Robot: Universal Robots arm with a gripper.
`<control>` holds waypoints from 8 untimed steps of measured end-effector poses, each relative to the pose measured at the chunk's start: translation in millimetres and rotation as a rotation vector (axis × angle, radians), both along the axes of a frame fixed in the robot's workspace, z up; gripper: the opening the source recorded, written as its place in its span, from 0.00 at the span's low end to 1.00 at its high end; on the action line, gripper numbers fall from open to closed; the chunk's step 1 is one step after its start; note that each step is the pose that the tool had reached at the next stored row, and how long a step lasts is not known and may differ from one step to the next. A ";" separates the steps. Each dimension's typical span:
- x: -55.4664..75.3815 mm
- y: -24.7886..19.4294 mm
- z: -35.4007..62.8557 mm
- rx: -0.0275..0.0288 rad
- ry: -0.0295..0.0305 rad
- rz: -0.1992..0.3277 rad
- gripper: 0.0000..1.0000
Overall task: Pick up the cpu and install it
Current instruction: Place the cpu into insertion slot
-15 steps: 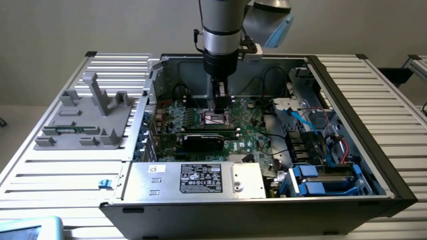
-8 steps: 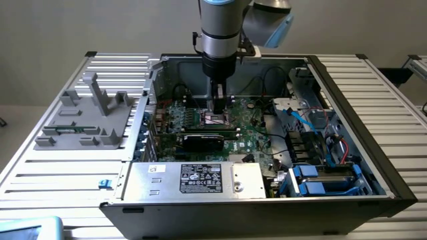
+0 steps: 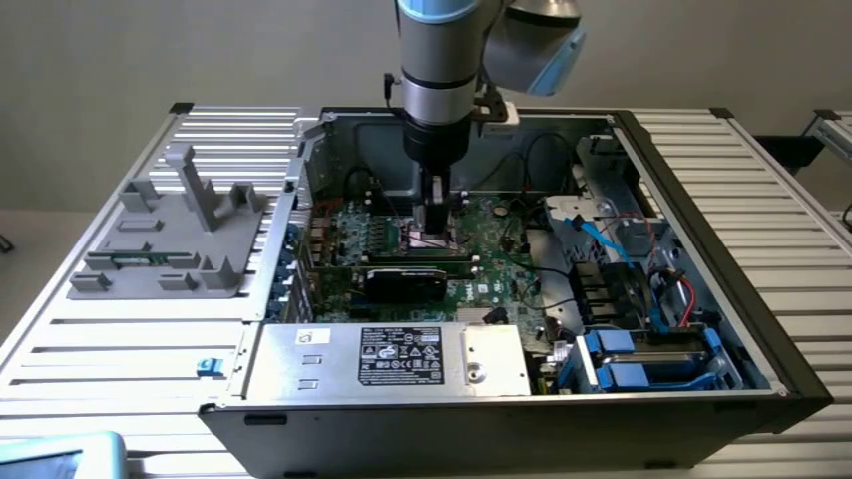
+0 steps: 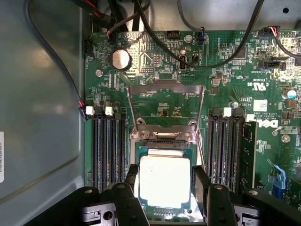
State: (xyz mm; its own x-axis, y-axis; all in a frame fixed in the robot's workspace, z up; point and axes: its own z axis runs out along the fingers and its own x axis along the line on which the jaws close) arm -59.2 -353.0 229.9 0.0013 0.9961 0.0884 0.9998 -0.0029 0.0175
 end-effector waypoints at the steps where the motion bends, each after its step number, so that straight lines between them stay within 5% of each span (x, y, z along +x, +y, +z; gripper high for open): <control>1: 0.0 0.0 -1.0 0.0000 0.0002 -0.002 0.55; 8: -2.0 0.0 -5.7 -0.0001 0.0003 -0.004 0.55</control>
